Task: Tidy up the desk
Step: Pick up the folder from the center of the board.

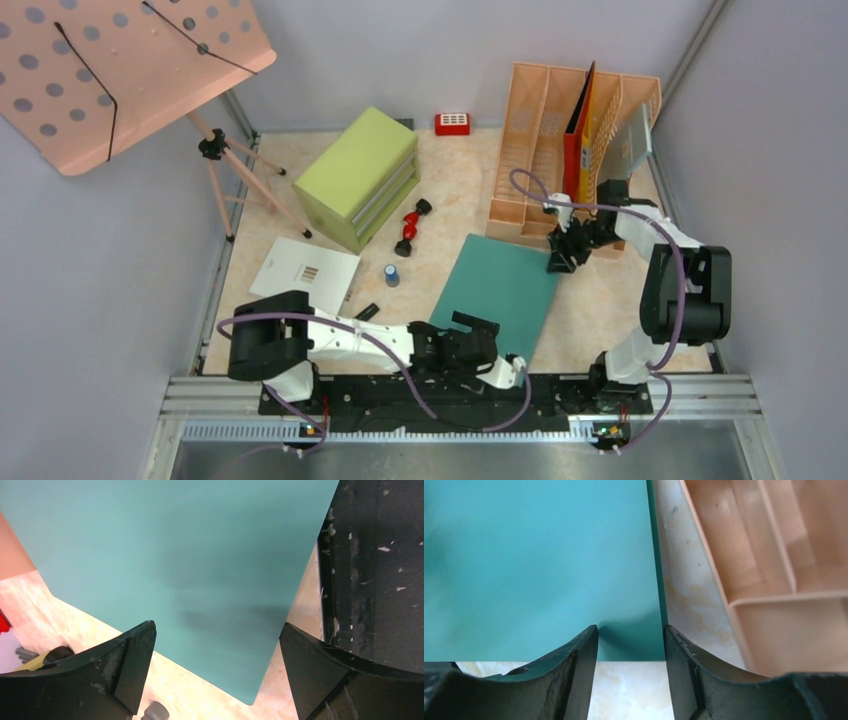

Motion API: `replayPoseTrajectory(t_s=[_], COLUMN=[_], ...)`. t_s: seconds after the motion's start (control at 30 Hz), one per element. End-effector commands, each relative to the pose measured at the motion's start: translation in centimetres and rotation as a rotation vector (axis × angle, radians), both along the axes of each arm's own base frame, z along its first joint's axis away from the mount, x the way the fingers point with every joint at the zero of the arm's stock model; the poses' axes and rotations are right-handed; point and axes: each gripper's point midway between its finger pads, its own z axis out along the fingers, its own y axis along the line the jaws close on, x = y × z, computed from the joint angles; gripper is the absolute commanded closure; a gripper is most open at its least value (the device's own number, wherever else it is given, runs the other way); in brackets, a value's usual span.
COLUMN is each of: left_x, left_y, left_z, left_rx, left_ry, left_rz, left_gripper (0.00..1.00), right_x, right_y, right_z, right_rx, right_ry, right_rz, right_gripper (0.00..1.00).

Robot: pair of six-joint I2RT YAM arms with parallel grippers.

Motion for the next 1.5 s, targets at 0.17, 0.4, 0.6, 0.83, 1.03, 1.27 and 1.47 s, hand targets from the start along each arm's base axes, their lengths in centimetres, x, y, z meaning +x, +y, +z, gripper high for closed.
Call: replayPoseTrajectory(t_s=[0.17, 0.4, 0.6, 0.83, 1.03, 1.27, 1.47], left_x=[2.5, 2.9, 3.4, 4.6, 4.7, 5.5, 7.0], left_y=[1.8, 1.7, 1.7, 1.6, 0.9, 1.0, 1.3], left_z=[0.0, 0.4, 1.2, 2.5, 2.7, 3.4, 4.5], left_rx=[0.01, -0.009, -0.029, -0.065, -0.081, -0.12, -0.184], left_ry=[-0.05, -0.031, -0.02, 0.007, 0.05, 0.119, 0.243], left_rz=[0.101, 0.133, 0.156, 0.211, 0.24, 0.293, 0.379], left_gripper=[0.02, 0.02, 0.02, 0.02, 0.02, 0.02, 0.02], right_x=[-0.5, -0.4, -0.6, 1.7, 3.0, 3.3, 3.3], right_y=[3.6, 3.0, 2.2, 2.4, 3.9, 5.0, 4.6], right_z=[7.0, 10.9, 12.6, 15.6, 17.6, 18.3, 17.2], right_rx=[0.143, 0.099, 0.045, 0.054, 0.143, 0.129, 0.1], right_ry=[0.024, -0.034, -0.037, -0.132, -0.124, -0.174, -0.155], right_rz=[0.069, 0.093, 0.115, 0.1, 0.111, 0.12, 0.094], right_gripper=[0.67, 0.99, 1.0, 1.0, 1.0, 1.0, 1.0])
